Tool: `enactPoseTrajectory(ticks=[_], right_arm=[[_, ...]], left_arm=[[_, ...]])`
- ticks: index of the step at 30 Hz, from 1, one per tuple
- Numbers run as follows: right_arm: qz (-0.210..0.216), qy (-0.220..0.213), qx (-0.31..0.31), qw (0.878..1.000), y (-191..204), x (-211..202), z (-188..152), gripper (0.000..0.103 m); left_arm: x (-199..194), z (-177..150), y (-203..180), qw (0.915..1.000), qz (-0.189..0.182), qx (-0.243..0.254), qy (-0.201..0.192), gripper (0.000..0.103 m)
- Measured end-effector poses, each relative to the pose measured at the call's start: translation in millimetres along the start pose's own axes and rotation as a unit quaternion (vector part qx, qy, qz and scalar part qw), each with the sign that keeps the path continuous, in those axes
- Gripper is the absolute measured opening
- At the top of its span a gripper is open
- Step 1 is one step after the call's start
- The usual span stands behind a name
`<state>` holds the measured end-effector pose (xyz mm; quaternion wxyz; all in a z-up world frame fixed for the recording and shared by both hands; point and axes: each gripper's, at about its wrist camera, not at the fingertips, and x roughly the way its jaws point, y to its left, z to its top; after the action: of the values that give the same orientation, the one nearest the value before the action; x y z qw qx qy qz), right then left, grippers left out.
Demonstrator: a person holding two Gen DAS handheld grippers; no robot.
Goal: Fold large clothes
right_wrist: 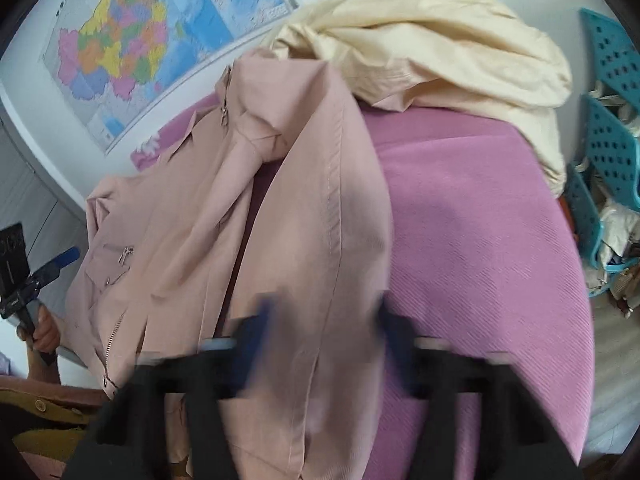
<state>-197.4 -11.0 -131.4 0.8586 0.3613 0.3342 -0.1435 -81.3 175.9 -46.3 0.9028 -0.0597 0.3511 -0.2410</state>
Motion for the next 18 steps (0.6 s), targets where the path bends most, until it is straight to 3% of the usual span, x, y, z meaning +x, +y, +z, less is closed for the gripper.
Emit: enactPoseTrajectory(ticks=[1,7,12,18], right_arm=[[0.008,0.002,-0.004,1.0,1,-2,2,0.004],[0.05,-0.084,-0.011,0.995,1,-77,33,0.003],[0.097,-0.162,-0.033,0.982,18,-152,58,0.003],[0.143,-0.153,-0.107,0.972,85,-161,77,0.003]], left_arm=[[6,2,-4,1.0,-0.003,0.006,0.003,0.067],[29,18,-22,0.9989,-0.03,0.033,0.015,0.067],[38,33,-29,0.9975,-0.051,0.046,0.016,0.068],[42,49,-30,0.9952,-0.088,0.042,0.01,0.069]])
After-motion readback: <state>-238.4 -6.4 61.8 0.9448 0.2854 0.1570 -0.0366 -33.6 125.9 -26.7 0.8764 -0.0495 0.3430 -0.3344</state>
